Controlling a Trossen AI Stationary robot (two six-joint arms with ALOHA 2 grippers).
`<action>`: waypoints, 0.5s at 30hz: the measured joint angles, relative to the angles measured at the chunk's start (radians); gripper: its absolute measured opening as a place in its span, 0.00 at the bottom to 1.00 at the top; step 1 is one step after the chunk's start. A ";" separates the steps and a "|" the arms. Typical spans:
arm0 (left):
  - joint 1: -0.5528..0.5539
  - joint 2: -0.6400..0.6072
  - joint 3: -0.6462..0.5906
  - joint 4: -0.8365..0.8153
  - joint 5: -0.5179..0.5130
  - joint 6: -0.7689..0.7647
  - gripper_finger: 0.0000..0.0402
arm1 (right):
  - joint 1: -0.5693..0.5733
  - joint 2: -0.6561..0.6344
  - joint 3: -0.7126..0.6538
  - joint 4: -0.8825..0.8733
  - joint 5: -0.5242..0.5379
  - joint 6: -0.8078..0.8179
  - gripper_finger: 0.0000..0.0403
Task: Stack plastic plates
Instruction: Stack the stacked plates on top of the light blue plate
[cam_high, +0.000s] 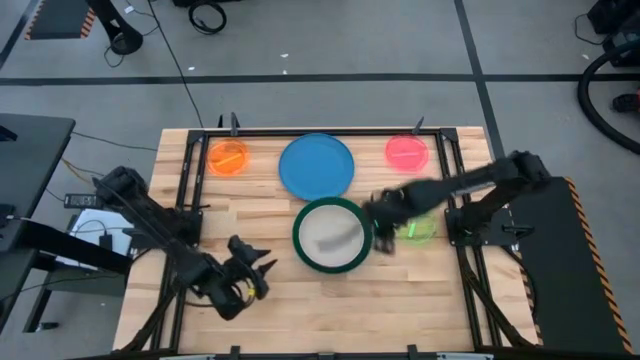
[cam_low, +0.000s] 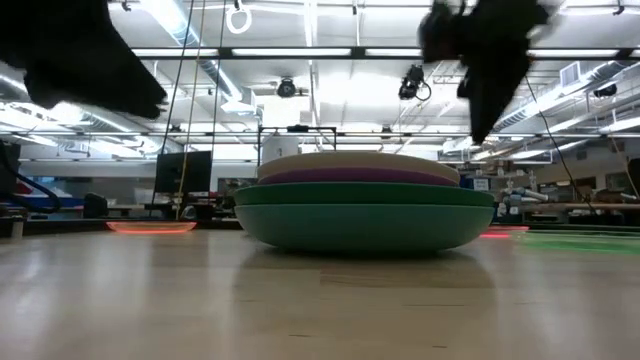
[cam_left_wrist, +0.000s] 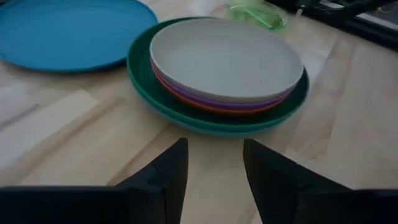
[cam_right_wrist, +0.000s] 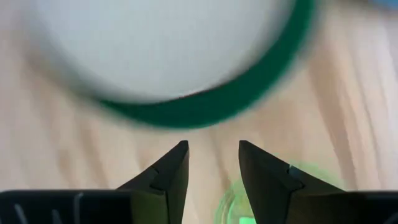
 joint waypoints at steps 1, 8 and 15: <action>0.012 0.022 0.000 0.014 0.001 0.000 0.39 | 0.059 -0.006 0.000 0.009 0.011 -0.064 0.37; 0.100 0.088 0.000 0.012 0.044 0.092 0.36 | 0.342 0.128 0.000 0.179 0.090 -0.097 0.36; 0.163 0.103 0.000 0.062 0.132 0.237 0.35 | 0.366 0.242 0.001 0.178 0.187 -0.141 0.36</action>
